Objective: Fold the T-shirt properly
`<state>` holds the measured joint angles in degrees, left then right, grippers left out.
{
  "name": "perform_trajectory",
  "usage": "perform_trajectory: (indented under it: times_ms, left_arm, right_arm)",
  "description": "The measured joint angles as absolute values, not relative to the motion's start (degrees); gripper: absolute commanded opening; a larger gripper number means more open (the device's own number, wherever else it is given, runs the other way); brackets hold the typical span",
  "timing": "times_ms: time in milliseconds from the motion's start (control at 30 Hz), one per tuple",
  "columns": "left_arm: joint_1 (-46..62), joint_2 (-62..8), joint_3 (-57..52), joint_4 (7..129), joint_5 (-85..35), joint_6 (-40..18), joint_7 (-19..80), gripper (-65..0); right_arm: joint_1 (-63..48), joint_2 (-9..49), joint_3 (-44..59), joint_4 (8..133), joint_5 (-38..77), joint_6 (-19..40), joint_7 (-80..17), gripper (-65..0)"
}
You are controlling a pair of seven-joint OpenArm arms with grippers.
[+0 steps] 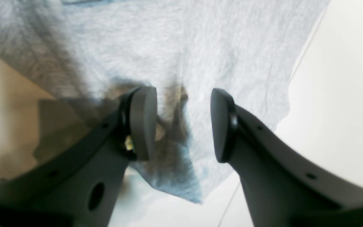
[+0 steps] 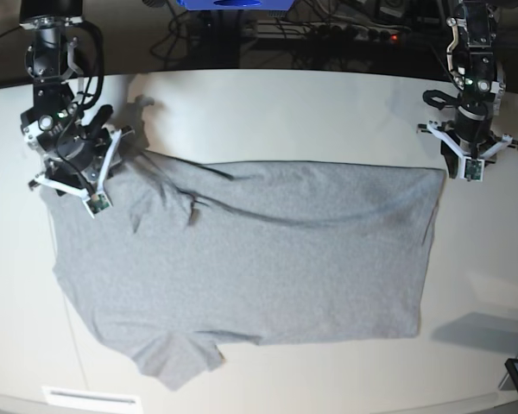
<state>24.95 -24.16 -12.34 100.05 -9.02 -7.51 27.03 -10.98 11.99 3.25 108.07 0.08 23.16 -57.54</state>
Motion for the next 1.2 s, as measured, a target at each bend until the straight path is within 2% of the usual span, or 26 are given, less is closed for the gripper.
perform_trajectory:
  times_ms: [67,133,267,633,767,1033,1200]
  left_arm:
    - [24.9,-24.2,-12.3,100.1,-9.0,-7.5,27.0,-46.9]
    - [24.9,-24.2,-12.3,100.1,-9.0,-7.5,27.0,-46.9]
    - [24.9,-24.2,-12.4,100.1,-9.0,-7.5,27.0,-46.9]
    - [24.9,-24.2,-12.3,100.1,-9.0,-7.5,27.0,-46.9]
    - [24.9,-24.2,-12.3,100.1,-9.0,-7.5,27.0,-46.9]
    - [24.9,-24.2,-12.4,100.1,-9.0,-7.4,27.0,-46.9]
    - [24.9,-24.2,-12.3,100.1,-9.0,-7.4,27.0,-46.9]
  right_arm:
    - [-11.0,10.5,5.8,108.1,0.1,23.2,-57.5,-34.1]
    - [-10.9,10.4,7.1,108.1,0.0,25.8,-57.5,-31.6]
    - [-10.9,10.1,8.3,108.1,0.1,28.7,-57.5,-32.5]
    - [-10.8,6.2,11.0,108.1,0.0,29.1,-57.6,-32.4]
    - [-10.9,4.4,11.2,108.1,0.2,33.1,-57.9,-32.4]
    - [-9.5,2.9,17.0,108.0,-0.3,33.0,-58.0,-32.4]
    - [-9.7,2.9,17.2,107.5,-0.1,33.0,-58.0,-32.2]
